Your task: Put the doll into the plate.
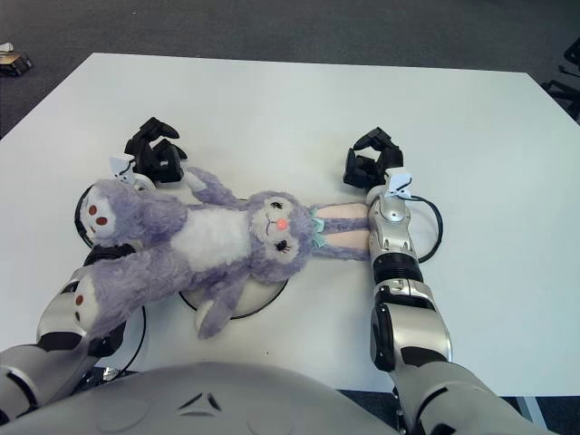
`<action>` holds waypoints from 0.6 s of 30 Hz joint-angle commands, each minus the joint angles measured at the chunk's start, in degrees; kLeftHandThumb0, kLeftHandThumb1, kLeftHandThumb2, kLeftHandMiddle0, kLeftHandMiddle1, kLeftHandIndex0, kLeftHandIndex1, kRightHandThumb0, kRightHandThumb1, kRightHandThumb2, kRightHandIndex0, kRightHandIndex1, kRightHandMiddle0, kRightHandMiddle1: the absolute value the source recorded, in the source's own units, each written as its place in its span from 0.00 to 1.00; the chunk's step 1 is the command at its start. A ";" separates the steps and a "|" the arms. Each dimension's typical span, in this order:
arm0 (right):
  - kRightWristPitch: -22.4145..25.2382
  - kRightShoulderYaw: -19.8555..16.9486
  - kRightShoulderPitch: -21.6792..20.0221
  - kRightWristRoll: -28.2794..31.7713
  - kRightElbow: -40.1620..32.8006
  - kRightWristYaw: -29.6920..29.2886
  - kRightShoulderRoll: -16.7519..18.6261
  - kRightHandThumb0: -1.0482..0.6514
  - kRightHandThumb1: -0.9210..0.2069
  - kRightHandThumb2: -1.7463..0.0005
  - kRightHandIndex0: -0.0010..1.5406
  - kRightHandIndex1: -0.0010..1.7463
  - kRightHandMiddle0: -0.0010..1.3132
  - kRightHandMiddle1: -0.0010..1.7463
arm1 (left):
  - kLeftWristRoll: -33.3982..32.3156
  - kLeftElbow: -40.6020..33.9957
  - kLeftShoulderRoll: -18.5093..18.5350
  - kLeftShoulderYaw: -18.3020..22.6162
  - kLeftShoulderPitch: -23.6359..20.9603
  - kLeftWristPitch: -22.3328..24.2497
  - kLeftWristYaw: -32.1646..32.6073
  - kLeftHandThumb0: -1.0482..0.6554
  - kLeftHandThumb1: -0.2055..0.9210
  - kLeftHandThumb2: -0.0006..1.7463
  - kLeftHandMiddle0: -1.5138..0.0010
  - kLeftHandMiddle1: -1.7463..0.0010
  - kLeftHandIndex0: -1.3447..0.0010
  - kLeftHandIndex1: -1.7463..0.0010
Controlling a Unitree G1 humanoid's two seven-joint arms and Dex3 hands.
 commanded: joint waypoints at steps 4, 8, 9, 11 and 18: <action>0.44 1.87 4.30 -2.35 4.43 0.41 0.86 0.33 0.55 0.23 0.86 1.00 0.48 1.00 | 0.90 2.67 -0.67 -0.80 4.19 3.41 0.24 0.61 0.32 0.87 0.59 0.00 0.54 0.00; -0.67 2.29 4.27 -2.75 5.01 0.55 0.62 0.33 0.55 0.23 0.86 1.00 0.48 1.00 | 1.16 2.60 -0.46 -1.12 4.27 3.46 0.12 0.61 0.32 0.87 0.59 0.00 0.55 0.00; -0.81 2.40 4.26 -2.88 5.10 0.41 0.59 0.33 0.55 0.23 0.87 1.00 0.48 1.00 | 1.16 2.48 -0.44 -1.17 4.34 3.50 0.11 0.61 0.32 0.86 0.59 0.00 0.55 0.00; -0.99 2.56 4.23 -3.02 5.27 0.16 0.55 0.33 0.55 0.23 0.87 1.00 0.48 1.00 | 1.11 2.32 -0.42 -1.25 4.42 3.56 0.09 0.61 0.32 0.86 0.59 0.00 0.55 0.00; -1.30 2.72 4.10 -3.18 5.67 -0.58 0.61 0.33 0.55 0.23 0.87 1.00 0.48 1.00 | 0.87 2.05 -0.44 -1.31 4.50 3.89 0.14 0.61 0.34 0.85 0.60 0.00 0.56 0.00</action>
